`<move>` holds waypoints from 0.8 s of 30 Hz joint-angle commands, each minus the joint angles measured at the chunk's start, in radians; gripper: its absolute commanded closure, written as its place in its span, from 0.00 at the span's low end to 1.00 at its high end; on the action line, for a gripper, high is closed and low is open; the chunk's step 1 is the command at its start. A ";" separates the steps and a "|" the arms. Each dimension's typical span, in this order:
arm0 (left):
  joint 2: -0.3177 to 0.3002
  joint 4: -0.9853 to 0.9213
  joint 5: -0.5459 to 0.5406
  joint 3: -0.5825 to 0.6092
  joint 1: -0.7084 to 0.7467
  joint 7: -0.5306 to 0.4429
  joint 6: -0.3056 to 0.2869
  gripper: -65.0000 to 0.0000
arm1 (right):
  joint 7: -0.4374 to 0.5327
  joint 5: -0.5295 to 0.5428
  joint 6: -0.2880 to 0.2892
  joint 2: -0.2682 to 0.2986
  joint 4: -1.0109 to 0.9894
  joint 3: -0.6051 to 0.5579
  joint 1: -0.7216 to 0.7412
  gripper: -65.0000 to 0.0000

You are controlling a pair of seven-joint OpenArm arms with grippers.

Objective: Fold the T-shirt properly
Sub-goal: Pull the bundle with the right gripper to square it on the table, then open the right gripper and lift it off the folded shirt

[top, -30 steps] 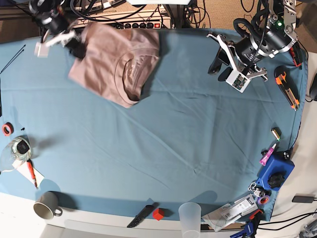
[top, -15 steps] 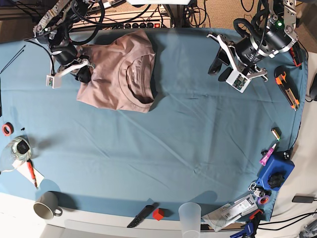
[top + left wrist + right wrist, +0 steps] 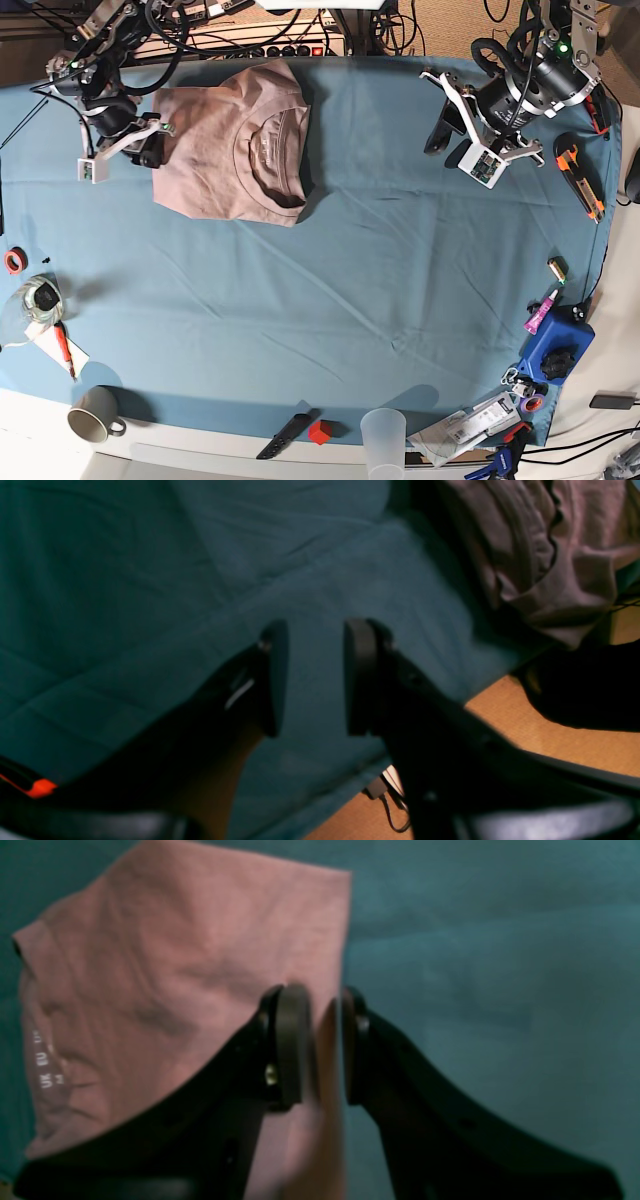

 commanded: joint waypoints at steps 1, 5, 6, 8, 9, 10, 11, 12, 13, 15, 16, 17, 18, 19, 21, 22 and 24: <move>-0.008 0.016 -0.002 -0.003 -0.002 -0.026 -0.004 0.73 | 0.018 0.013 0.006 0.026 0.025 0.003 0.008 0.80; -0.008 0.016 0.008 -0.003 -0.002 -0.026 -0.004 0.73 | 0.018 0.004 0.006 0.073 0.059 0.003 0.008 0.80; -0.008 0.016 0.012 -0.003 -0.002 -0.026 -0.005 0.73 | 0.019 -0.003 0.008 0.081 0.061 0.003 0.008 0.80; -0.008 0.016 0.029 -0.003 0.003 -0.034 -0.004 0.73 | 0.021 -0.005 0.030 0.094 0.061 0.003 0.008 0.80; -0.008 0.016 0.040 -0.003 0.006 -0.043 -0.004 0.73 | 0.029 0.007 0.032 0.097 0.062 0.003 0.008 0.80; -0.008 0.016 0.048 -0.003 0.011 -0.053 -0.004 0.73 | 0.031 0.037 0.031 0.099 0.062 0.003 0.008 0.80; -0.005 0.016 0.049 -0.003 0.014 -0.056 -0.004 0.73 | 0.031 0.081 0.029 0.103 0.062 0.003 0.009 0.80; 0.000 0.016 0.049 -0.003 0.015 -0.056 -0.004 0.73 | 0.030 0.130 0.030 0.106 0.062 0.003 0.009 0.81; 0.006 0.016 0.054 -0.003 0.017 -0.056 -0.003 0.73 | 0.030 0.171 0.030 0.105 0.062 0.003 0.009 0.81; 0.021 0.016 0.066 -0.003 0.017 -0.056 -0.003 0.73 | 0.017 0.224 0.032 0.105 0.061 0.000 0.008 0.86; 0.027 0.016 0.068 -0.003 0.017 -0.056 -0.003 0.73 | 0.006 0.232 0.032 0.105 0.061 0.000 0.008 0.89; 0.034 0.016 0.068 -0.003 0.017 -0.056 -0.003 0.73 | -0.005 0.232 0.032 0.105 0.061 0.000 0.008 0.93; 0.041 0.016 0.068 -0.003 0.017 -0.056 -0.003 0.73 | -0.017 0.230 0.032 0.105 0.060 0.000 0.008 0.93; 0.045 0.016 0.067 -0.003 0.017 -0.056 -0.004 0.73 | -0.027 0.230 0.032 0.105 0.059 0.000 0.007 0.93; 0.054 0.016 0.068 -0.003 0.017 -0.056 -0.004 0.73 | -0.029 0.227 0.032 0.108 0.042 -0.011 0.005 0.93; 0.056 0.016 0.068 -0.003 0.017 -0.056 -0.003 0.73 | -0.029 0.218 0.032 0.109 0.025 -0.022 0.005 0.93; 0.056 0.016 0.069 -0.003 0.017 -0.056 -0.003 0.73 | -0.029 0.211 0.032 0.111 -0.021 -0.062 0.006 0.93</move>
